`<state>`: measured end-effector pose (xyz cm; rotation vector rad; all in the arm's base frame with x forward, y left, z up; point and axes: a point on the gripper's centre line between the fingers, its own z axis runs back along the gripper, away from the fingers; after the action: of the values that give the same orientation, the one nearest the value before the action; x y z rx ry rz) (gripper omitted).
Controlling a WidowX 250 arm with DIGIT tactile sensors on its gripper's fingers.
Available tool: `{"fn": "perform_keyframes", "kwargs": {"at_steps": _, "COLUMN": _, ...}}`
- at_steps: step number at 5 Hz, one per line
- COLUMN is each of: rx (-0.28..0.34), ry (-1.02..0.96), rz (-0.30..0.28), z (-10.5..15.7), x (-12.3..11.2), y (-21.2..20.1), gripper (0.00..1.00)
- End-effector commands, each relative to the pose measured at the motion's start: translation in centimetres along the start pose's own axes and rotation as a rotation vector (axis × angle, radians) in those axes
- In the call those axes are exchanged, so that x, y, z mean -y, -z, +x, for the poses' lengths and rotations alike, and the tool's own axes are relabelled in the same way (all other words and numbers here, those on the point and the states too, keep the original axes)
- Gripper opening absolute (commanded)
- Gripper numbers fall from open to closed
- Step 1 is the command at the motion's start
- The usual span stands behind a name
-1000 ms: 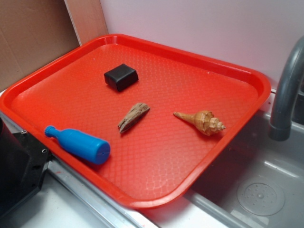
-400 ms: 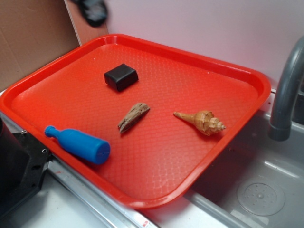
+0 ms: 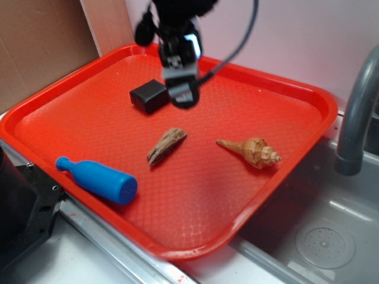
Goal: Grab the shell.
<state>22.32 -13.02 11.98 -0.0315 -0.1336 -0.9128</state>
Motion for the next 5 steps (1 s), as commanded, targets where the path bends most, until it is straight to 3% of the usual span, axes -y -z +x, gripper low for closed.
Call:
{"fn": "perform_keyframes", "kwargs": {"at_steps": 1, "rx": 0.044, "ry": 0.171, "rz": -0.058, "z": 0.99, "x": 1.71, "y": 3.68, "gripper": 1.00}}
{"fn": "perform_keyframes", "kwargs": {"at_steps": 5, "rx": 0.033, "ry": 0.214, "rz": -0.057, "z": 1.13, "x": 2.04, "y": 4.58, "gripper": 1.00}}
